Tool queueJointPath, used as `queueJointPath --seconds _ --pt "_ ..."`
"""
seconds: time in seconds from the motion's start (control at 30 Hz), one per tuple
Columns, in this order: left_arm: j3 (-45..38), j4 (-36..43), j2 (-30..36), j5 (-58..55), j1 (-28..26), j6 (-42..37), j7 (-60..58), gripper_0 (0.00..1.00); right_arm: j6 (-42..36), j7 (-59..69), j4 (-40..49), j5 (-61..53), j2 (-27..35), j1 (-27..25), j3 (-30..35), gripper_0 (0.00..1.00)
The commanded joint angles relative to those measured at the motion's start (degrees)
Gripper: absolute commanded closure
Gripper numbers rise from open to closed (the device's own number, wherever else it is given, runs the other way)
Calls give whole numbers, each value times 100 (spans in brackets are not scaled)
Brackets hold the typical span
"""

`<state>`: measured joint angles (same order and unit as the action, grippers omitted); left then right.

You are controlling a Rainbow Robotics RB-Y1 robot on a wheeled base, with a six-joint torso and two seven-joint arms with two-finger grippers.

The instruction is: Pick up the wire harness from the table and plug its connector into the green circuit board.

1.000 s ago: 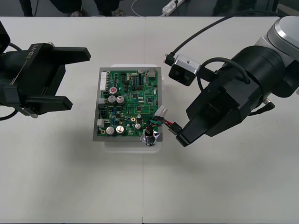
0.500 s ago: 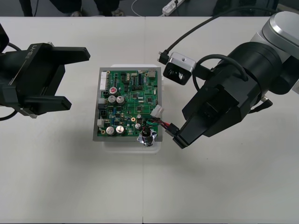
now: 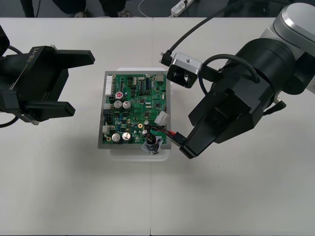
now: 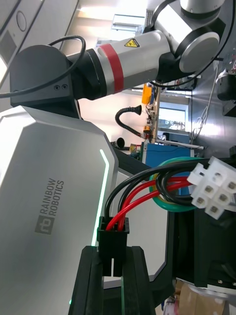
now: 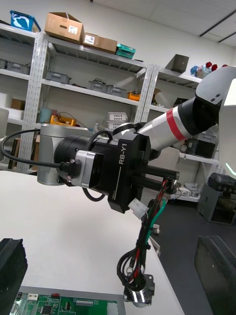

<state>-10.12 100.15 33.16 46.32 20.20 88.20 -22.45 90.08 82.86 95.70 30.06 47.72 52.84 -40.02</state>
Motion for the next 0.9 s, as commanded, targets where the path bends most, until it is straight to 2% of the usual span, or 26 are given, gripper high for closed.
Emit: queueJointPath --seconds 0.03,0.9 --pt "63 171 -91 -88 -77 180 303 0 -8 -33 142 -97 -87 332 -155 100" --pt "63 163 -82 -80 -86 180 320 0 -8 -33 -245 -150 -377 639 -278 100"
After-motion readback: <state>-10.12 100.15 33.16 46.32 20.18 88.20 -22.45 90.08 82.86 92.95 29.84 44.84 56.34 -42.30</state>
